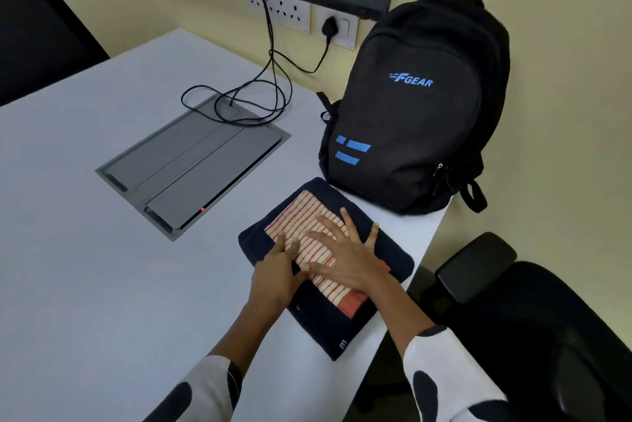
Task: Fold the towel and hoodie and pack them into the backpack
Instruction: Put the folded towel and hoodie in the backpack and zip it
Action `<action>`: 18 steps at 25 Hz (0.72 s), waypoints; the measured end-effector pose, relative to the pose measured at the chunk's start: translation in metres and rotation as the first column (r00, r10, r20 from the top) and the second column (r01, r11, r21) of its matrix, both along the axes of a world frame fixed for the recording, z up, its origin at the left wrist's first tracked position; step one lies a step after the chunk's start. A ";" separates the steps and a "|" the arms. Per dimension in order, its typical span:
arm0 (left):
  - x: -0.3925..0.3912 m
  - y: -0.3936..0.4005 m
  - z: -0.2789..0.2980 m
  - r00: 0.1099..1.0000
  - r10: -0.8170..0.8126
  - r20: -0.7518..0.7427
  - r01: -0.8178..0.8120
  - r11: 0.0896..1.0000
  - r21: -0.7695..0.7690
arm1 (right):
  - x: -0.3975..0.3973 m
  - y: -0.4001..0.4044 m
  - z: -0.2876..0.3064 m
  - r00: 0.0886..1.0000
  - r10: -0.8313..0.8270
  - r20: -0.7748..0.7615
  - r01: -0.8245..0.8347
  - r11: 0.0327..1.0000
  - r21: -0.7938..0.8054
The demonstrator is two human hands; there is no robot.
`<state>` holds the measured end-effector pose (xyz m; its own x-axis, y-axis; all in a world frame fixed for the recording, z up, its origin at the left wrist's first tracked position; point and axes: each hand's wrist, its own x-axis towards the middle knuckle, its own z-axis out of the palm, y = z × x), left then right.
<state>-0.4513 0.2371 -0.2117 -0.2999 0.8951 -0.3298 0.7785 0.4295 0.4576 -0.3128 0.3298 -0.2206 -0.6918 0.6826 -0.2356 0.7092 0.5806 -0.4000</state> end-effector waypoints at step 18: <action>0.023 0.257 0.155 0.993 -0.101 0.053 0.071 0.911 0.406 | 0.063 0.266 0.191 0.580 -0.443 -0.684 0.779 0.548 0.305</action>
